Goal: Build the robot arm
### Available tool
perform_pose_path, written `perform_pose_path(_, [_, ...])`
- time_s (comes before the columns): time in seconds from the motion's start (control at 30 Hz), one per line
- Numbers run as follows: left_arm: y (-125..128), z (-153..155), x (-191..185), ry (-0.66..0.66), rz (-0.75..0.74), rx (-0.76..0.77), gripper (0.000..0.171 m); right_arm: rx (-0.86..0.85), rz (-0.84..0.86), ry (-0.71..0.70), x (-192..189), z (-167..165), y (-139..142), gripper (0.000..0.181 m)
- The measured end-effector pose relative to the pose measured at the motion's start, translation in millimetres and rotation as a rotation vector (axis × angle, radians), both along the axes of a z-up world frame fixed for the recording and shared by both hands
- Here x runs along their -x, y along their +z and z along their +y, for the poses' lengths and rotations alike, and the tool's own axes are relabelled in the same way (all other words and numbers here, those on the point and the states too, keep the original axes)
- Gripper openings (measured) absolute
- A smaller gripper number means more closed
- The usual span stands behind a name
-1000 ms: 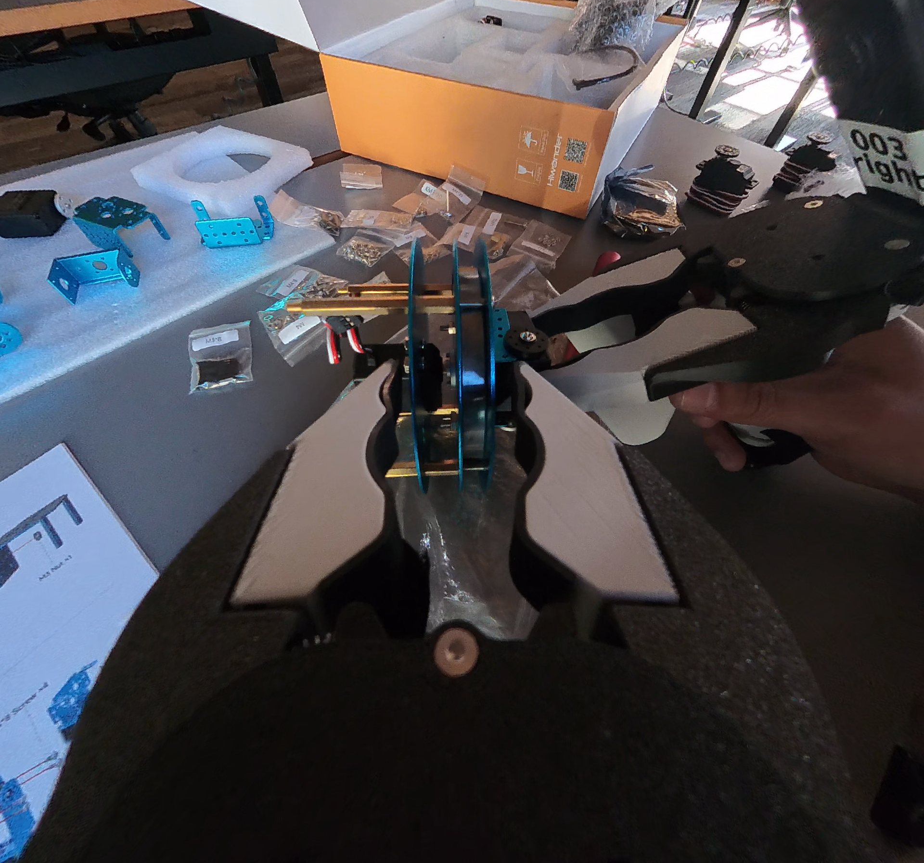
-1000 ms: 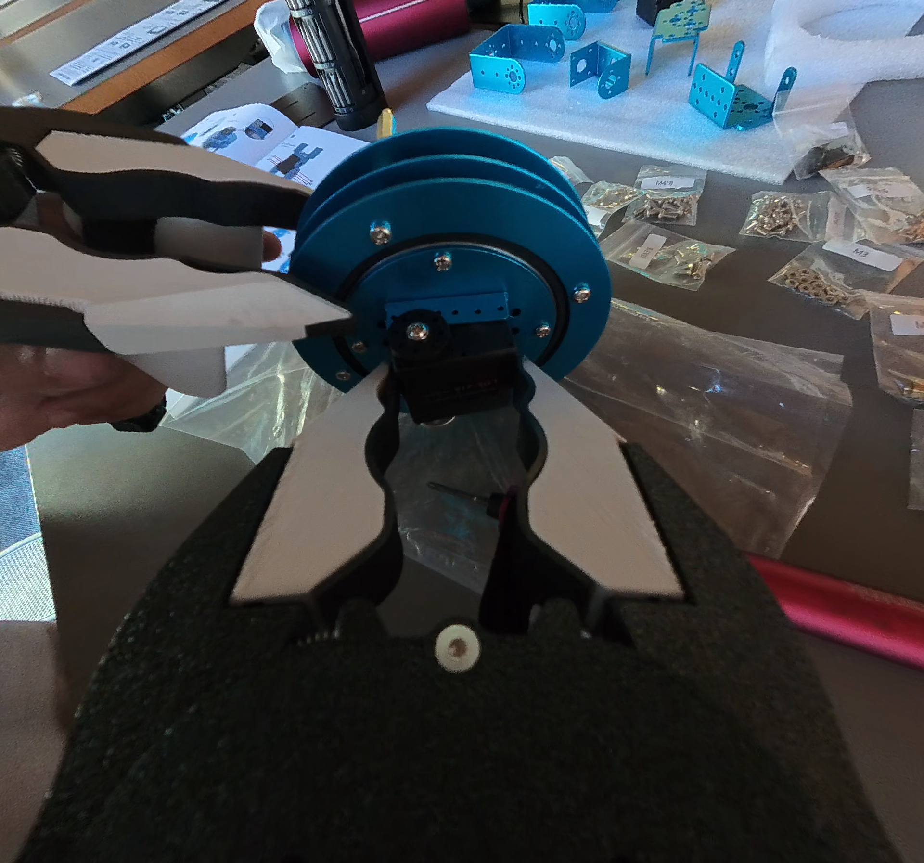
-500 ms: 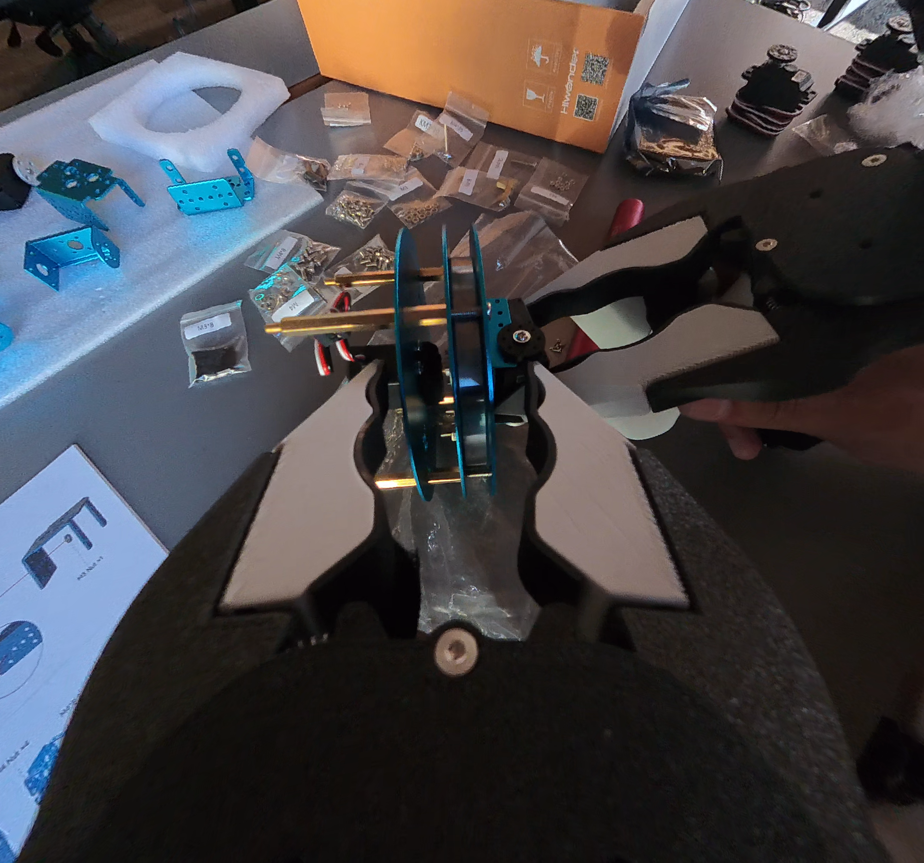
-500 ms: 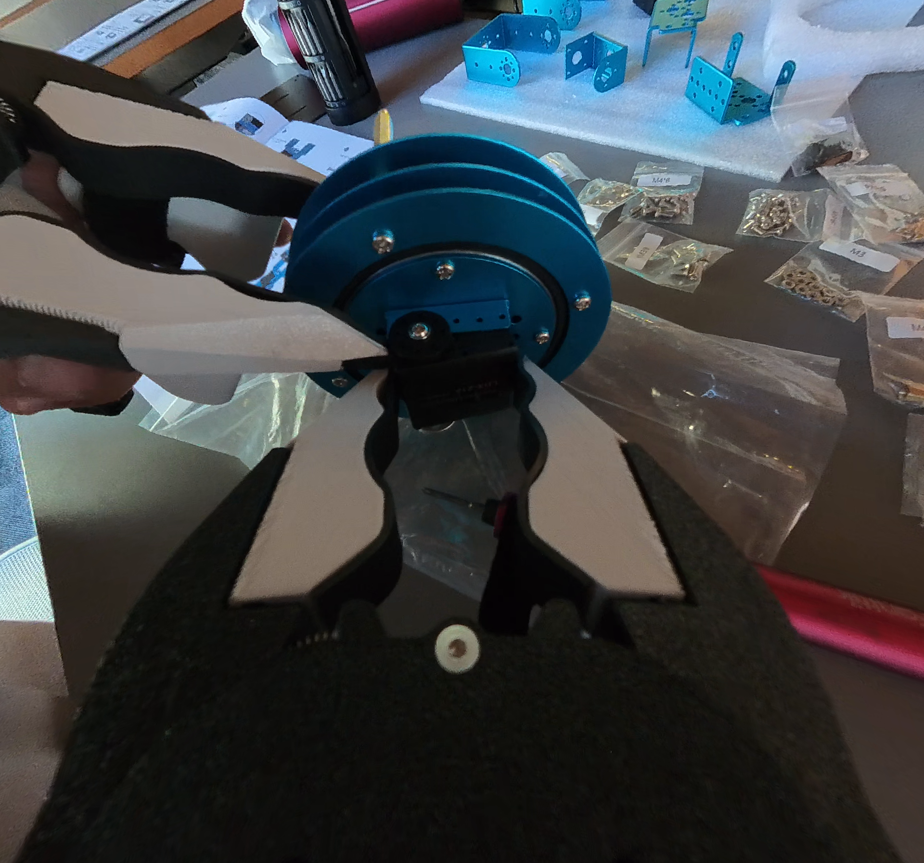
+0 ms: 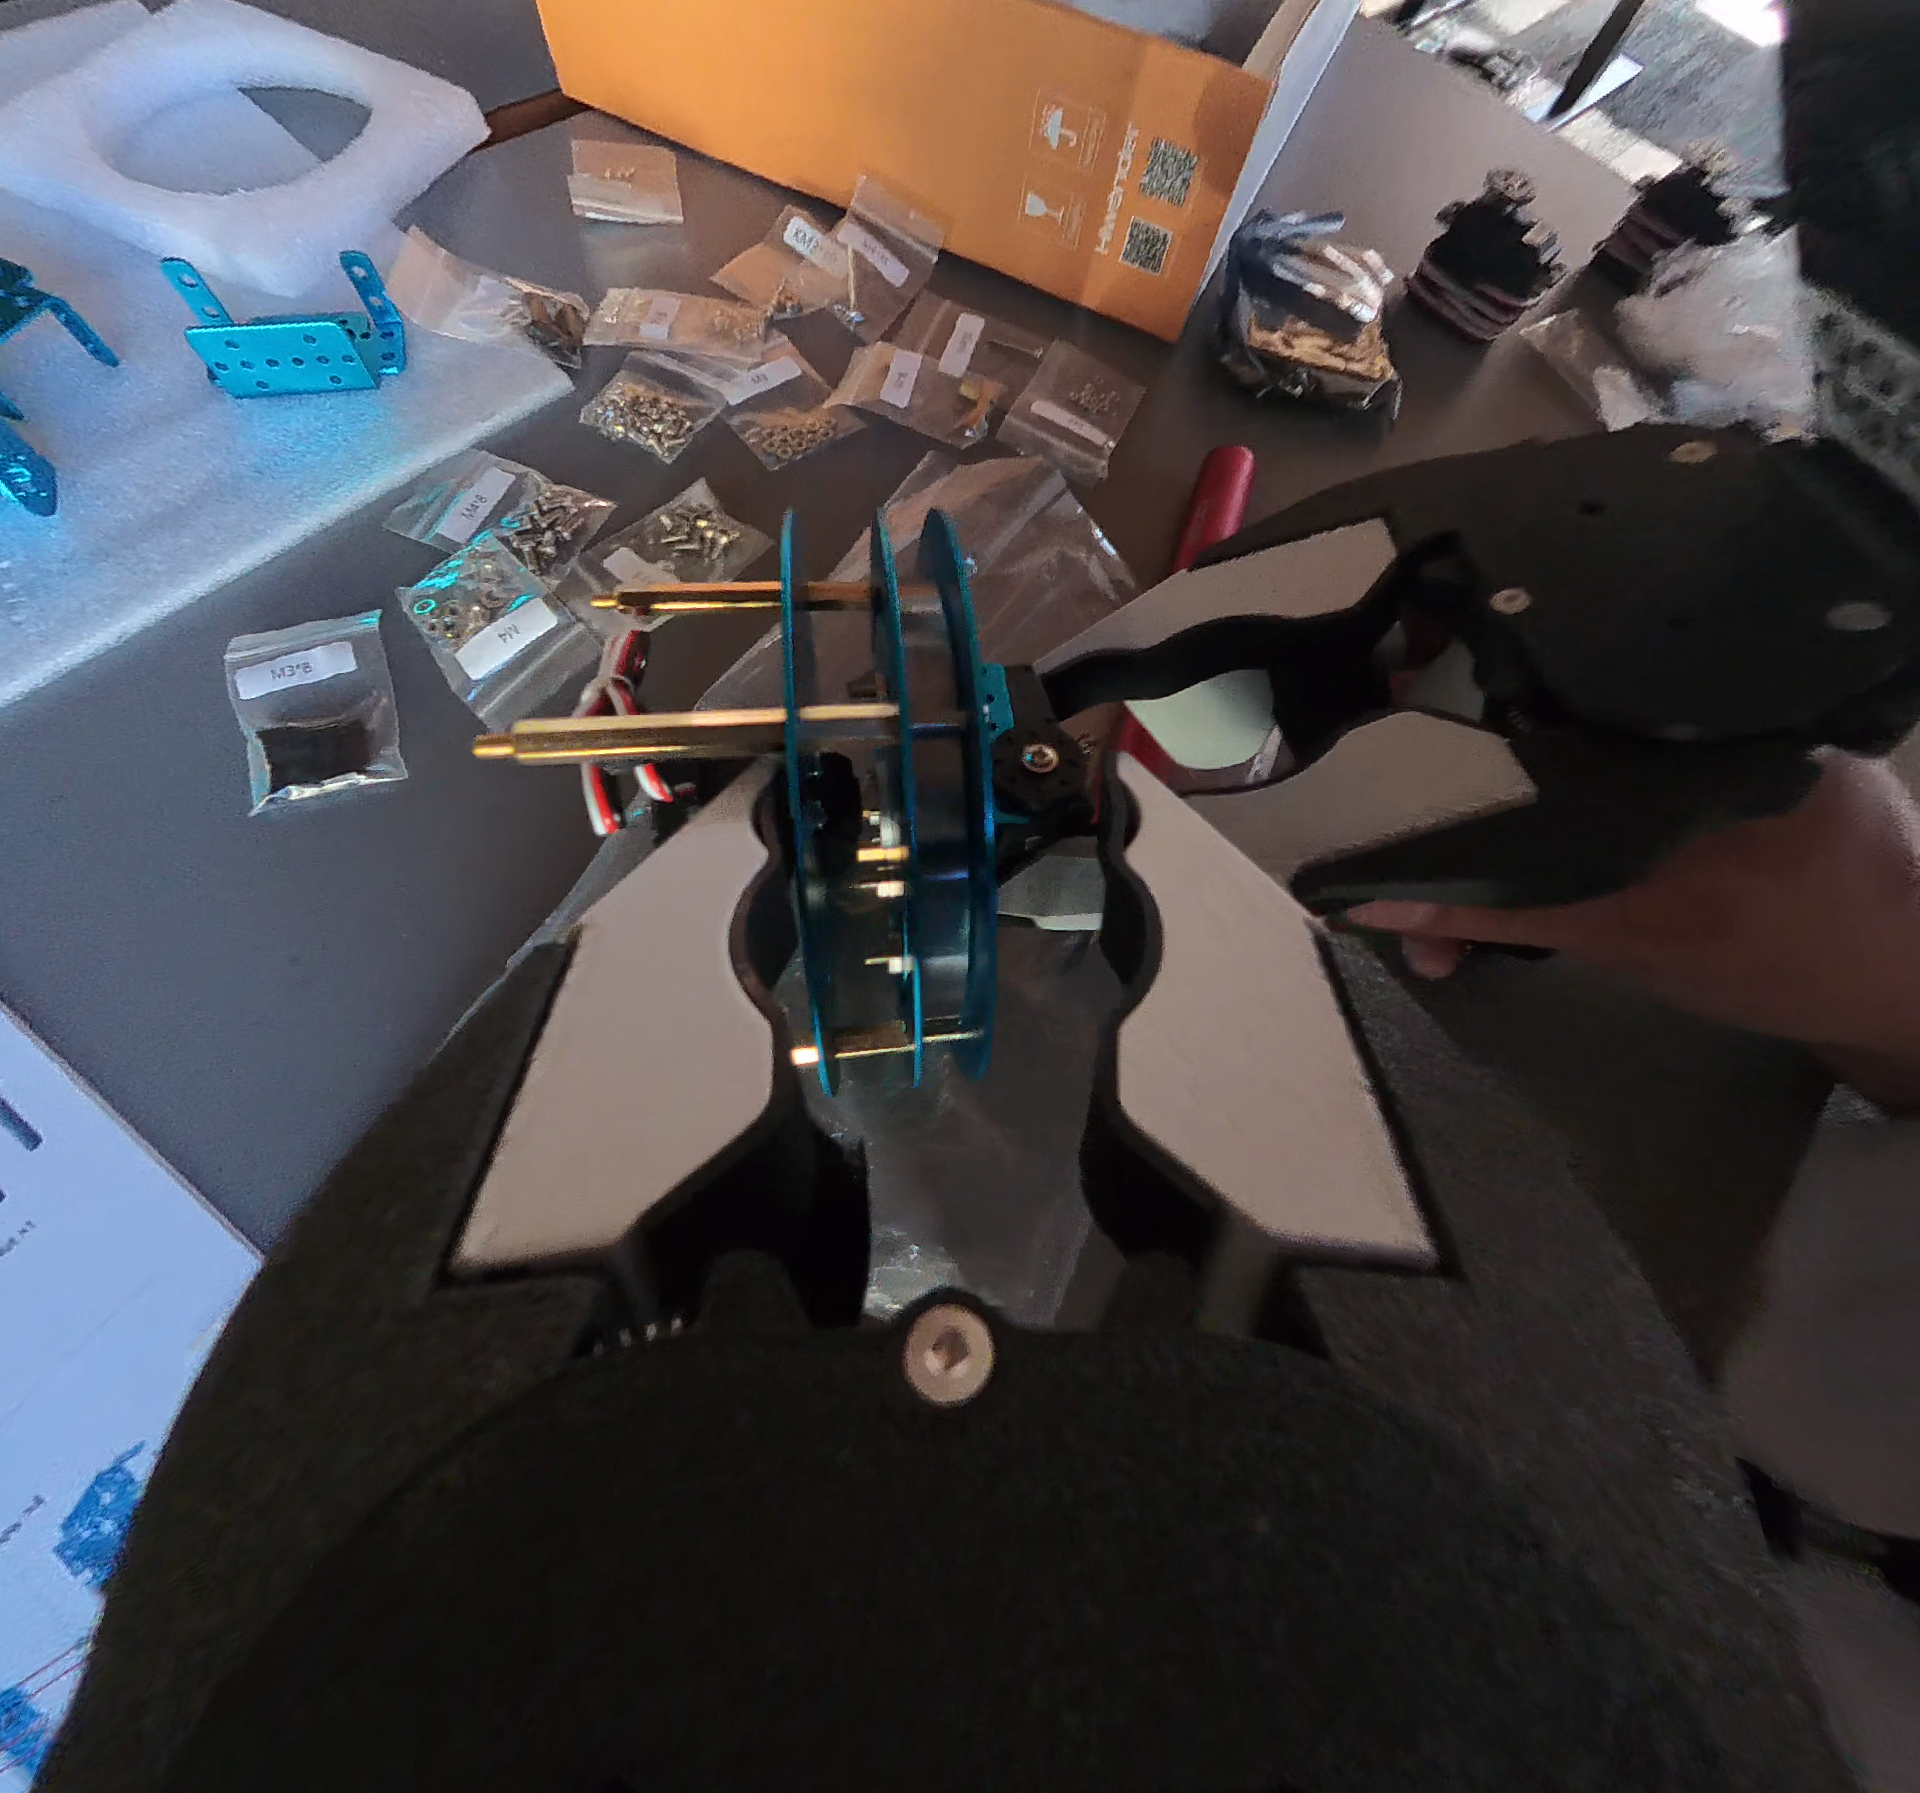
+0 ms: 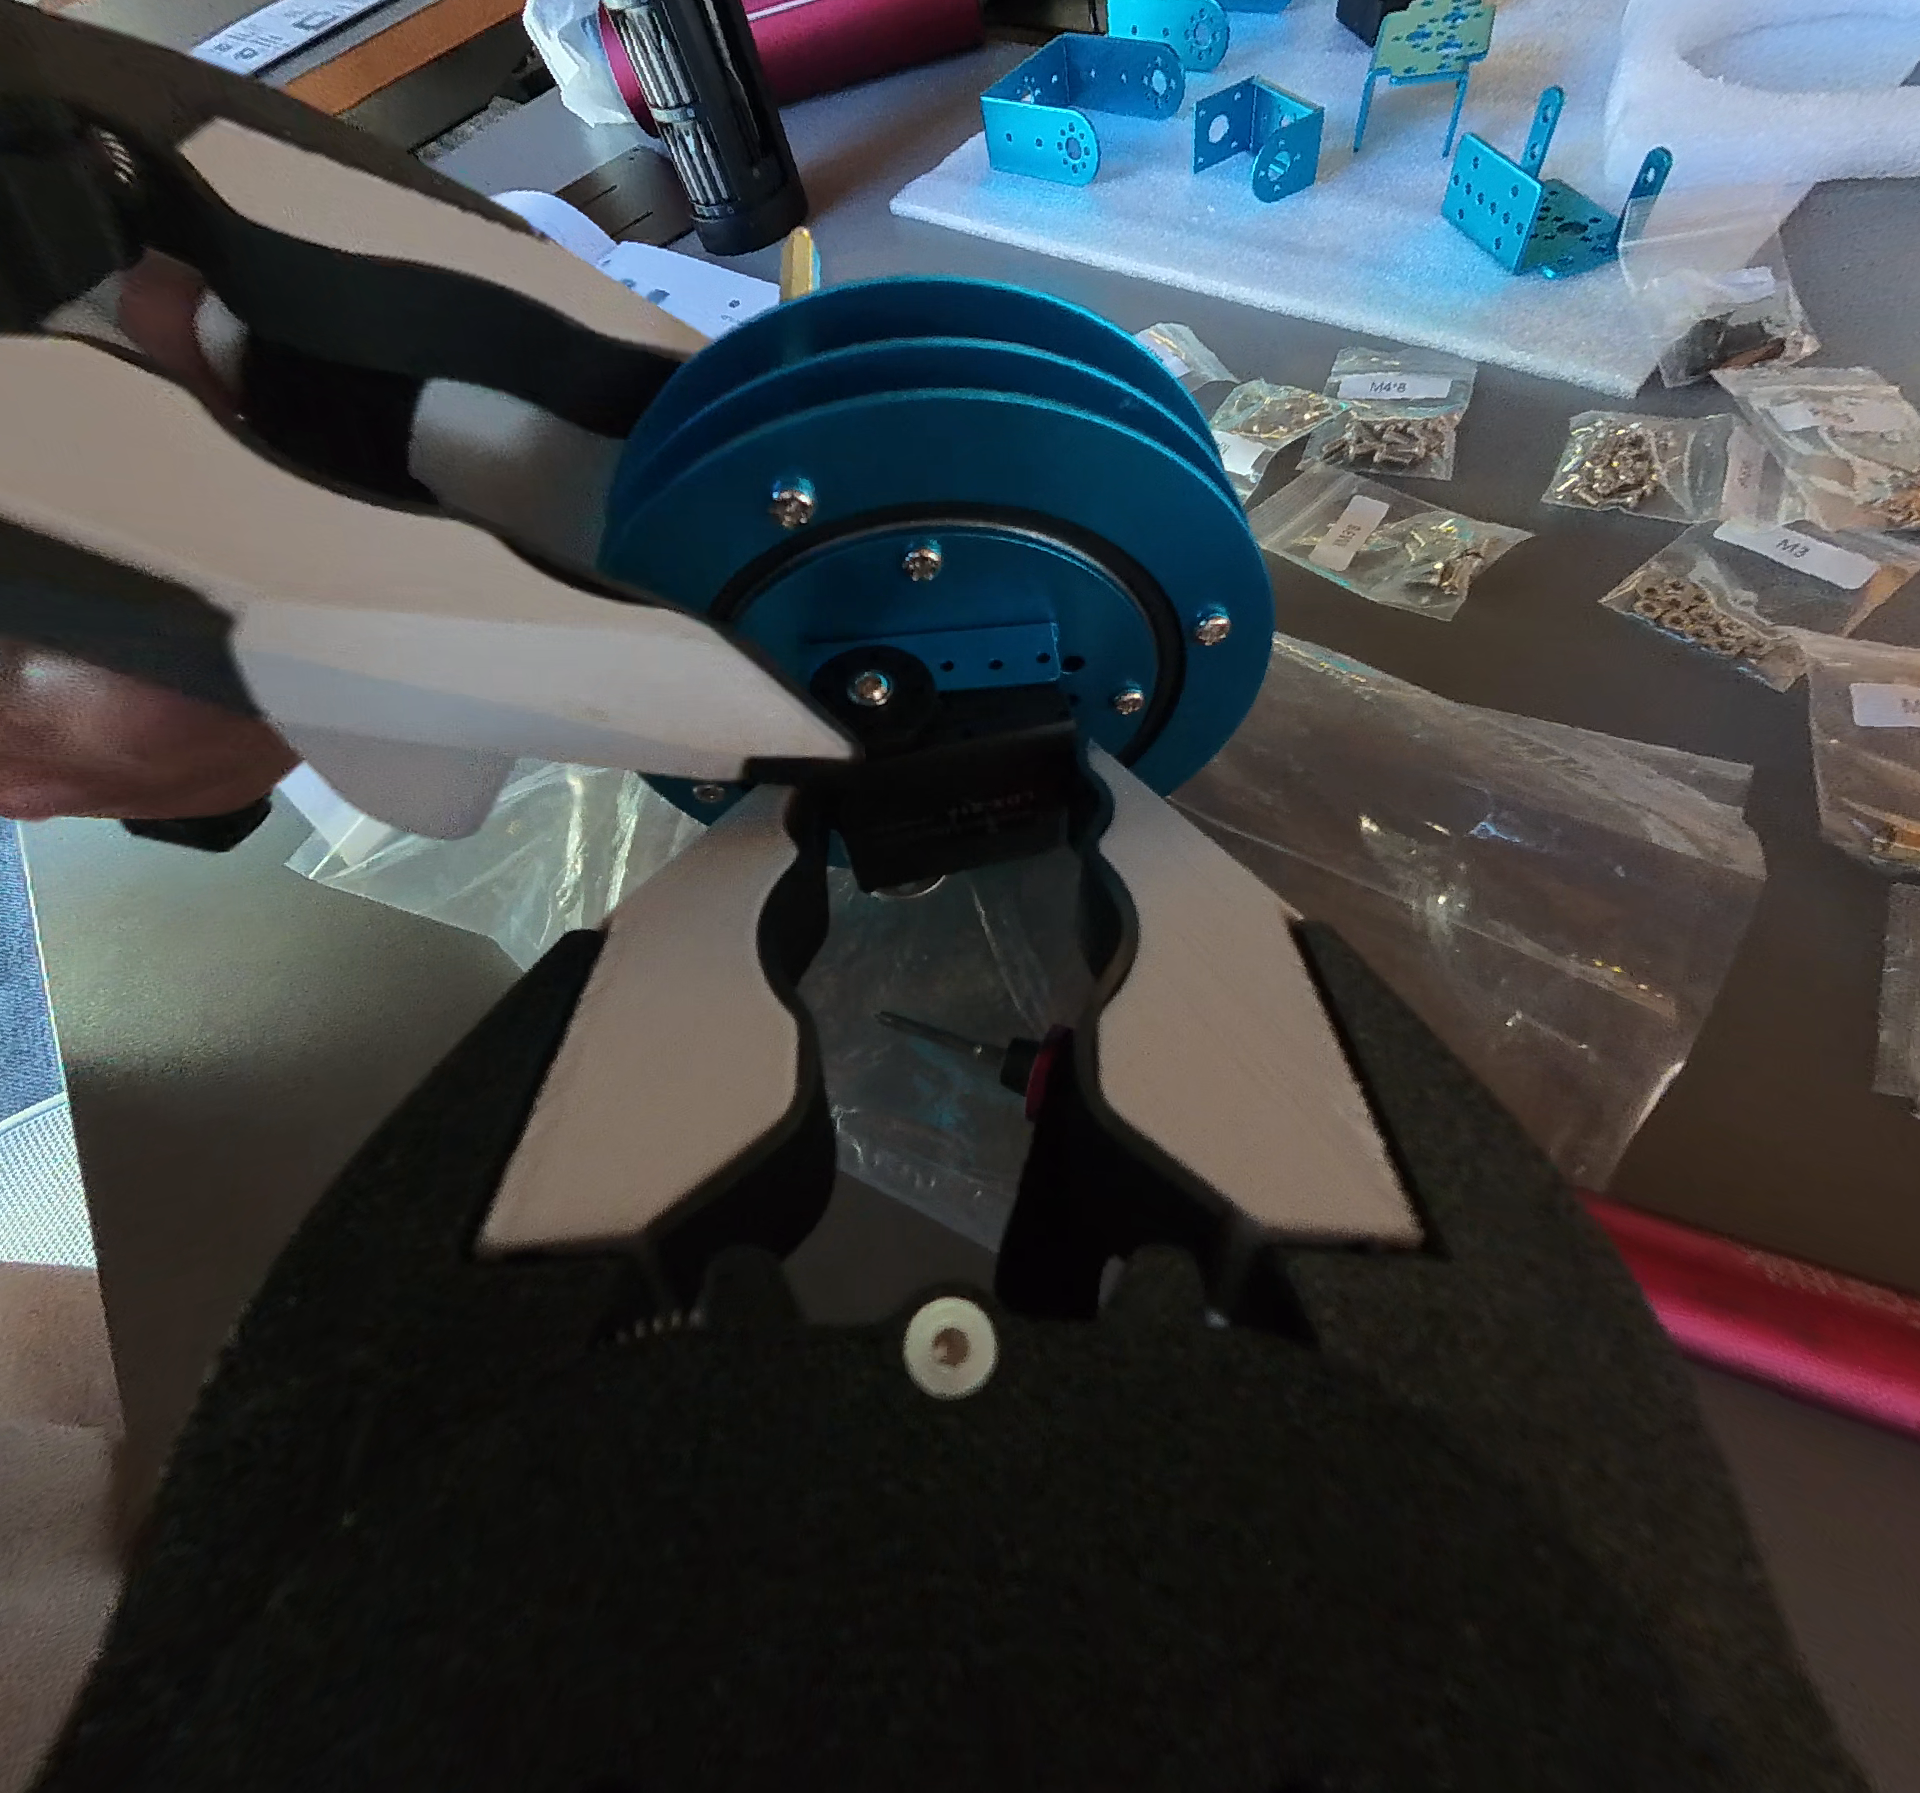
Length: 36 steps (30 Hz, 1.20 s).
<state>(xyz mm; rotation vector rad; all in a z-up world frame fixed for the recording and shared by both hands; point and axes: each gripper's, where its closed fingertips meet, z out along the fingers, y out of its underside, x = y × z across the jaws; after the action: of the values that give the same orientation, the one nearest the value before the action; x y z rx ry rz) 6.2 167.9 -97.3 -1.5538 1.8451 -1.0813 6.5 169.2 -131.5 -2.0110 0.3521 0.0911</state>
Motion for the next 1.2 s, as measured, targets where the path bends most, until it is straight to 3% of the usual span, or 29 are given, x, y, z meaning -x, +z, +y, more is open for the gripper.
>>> perform_pose_path(0.43, [-4.8, 2.7, 10.2, -0.048, -0.036, -0.030, 0.054, -0.025, -0.064, 0.094, 12.3, -7.0, 4.0, 0.047])
perform_pose_path(1.2, [-5.2, -0.3, 9.0, 0.033, -0.144, -0.021, 0.060, -0.039, -0.117, 0.057, 6.0, -7.3, 3.4, 0.042])
